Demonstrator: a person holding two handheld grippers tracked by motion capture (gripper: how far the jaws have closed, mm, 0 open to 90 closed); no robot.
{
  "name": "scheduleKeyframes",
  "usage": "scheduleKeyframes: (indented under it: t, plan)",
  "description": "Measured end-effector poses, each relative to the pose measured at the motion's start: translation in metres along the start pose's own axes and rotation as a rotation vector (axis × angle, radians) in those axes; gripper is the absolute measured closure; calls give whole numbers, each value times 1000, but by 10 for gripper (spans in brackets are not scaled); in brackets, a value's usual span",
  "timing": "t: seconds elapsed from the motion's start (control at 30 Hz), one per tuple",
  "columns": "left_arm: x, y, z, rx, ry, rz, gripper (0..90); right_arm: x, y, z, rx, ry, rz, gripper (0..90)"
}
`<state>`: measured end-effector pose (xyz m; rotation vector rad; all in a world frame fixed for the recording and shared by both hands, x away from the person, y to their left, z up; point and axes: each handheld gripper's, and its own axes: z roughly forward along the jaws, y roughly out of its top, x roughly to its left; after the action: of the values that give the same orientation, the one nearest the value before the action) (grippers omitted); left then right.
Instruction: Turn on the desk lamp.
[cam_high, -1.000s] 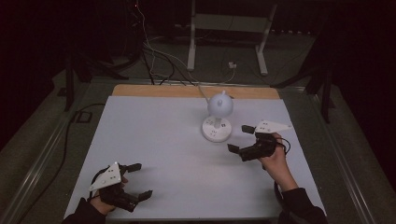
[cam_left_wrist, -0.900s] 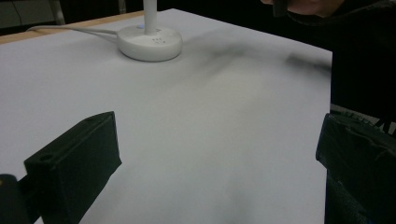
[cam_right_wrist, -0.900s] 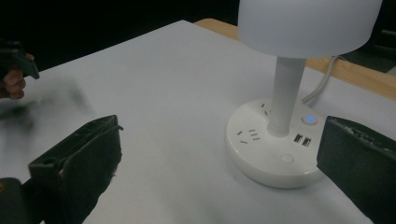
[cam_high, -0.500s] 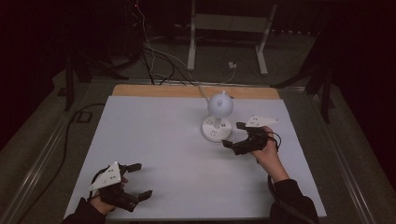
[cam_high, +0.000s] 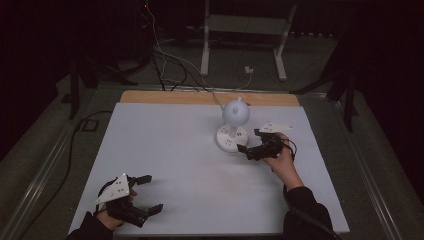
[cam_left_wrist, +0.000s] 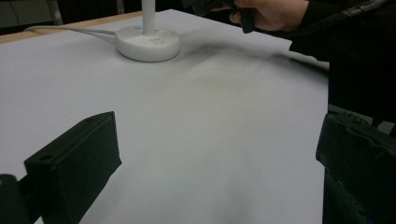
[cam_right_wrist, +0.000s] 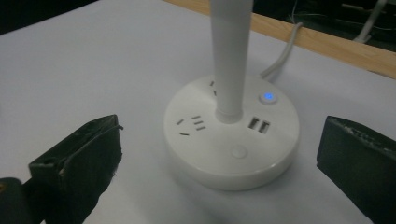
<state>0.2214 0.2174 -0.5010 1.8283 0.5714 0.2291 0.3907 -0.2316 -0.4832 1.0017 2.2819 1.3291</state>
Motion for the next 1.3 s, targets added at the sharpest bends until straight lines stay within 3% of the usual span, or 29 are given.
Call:
scheduleKeyframes:
  t: [0.17, 0.2, 0.37, 0.47, 0.7, 0.9, 1.07, 1.1, 1.3]
  plan:
    - [0, 0, 0, 2, 0, 1, 3, -3, -4, 5, 15, -18, 1, 86]
    - [0, 0, 0, 4, 1, 1, 2, -3, -5, 6, 22, -18, 5, 149]
    - [0, 0, 0, 1, -1, 0, 2, -6, -8, 10, 26, -28, 18, 296]
    - [0, -1, 0, 5, -1, 1, 2, -8, -9, 10, 36, -29, 49, 390]
    - [0, 0, 0, 6, 0, 0, 2, -13, -11, 13, 70, -12, 80, 557]
    - [0, -1, 0, 7, 1, -2, 2, -13, -12, 16, 83, -4, 72, 647]
    - [0, -1, 0, 7, 1, -3, 2, -12, -11, 18, 93, -9, 57, 773]
    - [0, 0, 0, 6, 0, 0, 2, -12, -11, 18, 96, -18, 46, 835]
    - [0, 0, 1, 6, -1, 1, 2, -15, -9, 19, 95, -15, 49, 897]
